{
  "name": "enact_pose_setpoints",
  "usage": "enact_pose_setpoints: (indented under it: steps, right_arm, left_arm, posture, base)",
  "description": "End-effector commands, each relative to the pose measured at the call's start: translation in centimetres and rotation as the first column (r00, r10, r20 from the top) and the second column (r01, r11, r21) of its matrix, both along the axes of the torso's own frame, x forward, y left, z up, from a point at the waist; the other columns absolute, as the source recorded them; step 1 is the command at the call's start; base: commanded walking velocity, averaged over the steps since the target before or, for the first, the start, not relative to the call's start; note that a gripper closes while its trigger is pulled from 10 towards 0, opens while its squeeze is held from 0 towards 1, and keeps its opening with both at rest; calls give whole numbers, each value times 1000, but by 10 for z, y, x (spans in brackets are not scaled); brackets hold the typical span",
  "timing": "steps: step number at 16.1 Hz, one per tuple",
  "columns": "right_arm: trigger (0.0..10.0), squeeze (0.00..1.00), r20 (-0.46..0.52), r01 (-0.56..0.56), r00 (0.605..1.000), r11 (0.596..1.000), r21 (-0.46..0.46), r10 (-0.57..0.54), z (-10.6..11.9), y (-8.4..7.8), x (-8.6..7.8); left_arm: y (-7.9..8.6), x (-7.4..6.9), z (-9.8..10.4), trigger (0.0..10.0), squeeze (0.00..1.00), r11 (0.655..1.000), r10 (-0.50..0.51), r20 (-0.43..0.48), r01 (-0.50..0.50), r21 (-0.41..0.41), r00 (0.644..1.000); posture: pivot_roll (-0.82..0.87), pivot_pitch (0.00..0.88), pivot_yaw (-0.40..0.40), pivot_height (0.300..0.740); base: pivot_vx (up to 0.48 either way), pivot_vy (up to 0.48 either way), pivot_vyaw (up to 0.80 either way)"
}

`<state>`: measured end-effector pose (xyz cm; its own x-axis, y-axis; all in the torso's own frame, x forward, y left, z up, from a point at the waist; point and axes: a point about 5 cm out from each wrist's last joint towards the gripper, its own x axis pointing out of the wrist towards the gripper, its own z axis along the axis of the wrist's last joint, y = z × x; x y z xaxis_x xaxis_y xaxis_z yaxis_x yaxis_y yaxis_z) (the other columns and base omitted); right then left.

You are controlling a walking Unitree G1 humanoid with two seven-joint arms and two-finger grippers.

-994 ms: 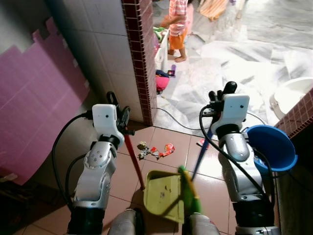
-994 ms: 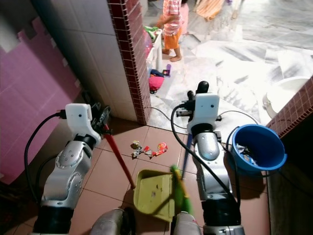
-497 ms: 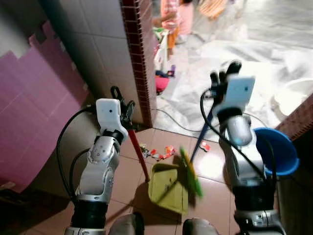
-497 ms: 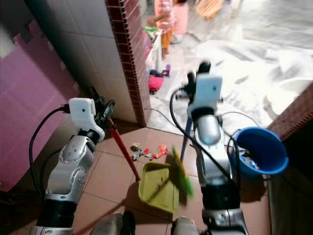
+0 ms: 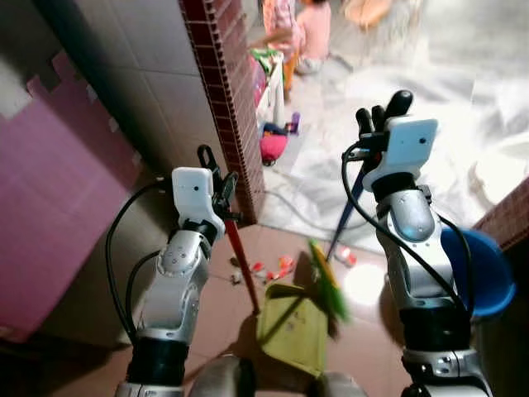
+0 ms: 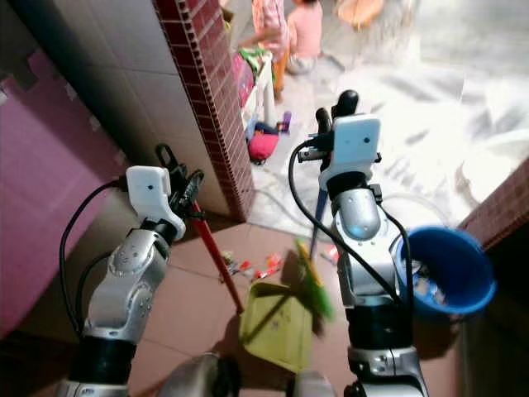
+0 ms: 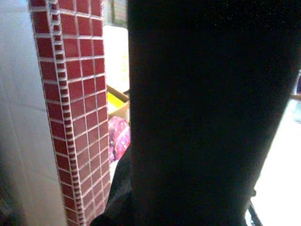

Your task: Sweep floor

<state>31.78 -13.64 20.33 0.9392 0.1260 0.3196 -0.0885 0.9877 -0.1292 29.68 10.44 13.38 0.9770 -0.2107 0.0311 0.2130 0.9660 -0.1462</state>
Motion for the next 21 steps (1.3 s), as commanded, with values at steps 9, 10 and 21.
enact_pose_setpoints:
  steps: [9, 10, 21]
  right_arm:
    - [10000, 0, 105, -55, 993, 998, -13, 56, 17, 12, -5]
    - [10000, 0, 112, -59, 992, 998, -20, 61, 17, 12, -5]
    - [10000, 0, 120, -64, 990, 996, -65, 71, 12, 13, -6]
  left_arm:
    - [2, 1, 8, 10000, 0, 1000, 10, 35, -10, -6, 999]
    - [2, 1, 7, 10000, 0, 1000, 12, 34, -11, -7, 999]
    - [16, 5, 6, 10000, 0, 985, 152, 70, -157, 72, 986]
  posture:
    - [-93, 124, 85, 740]
    - [-93, 123, 84, 740]
    - [-95, 130, 82, 740]
  base:
    - [438, 0, 0]
    - [461, 0, 0]
    - [242, 0, 0]
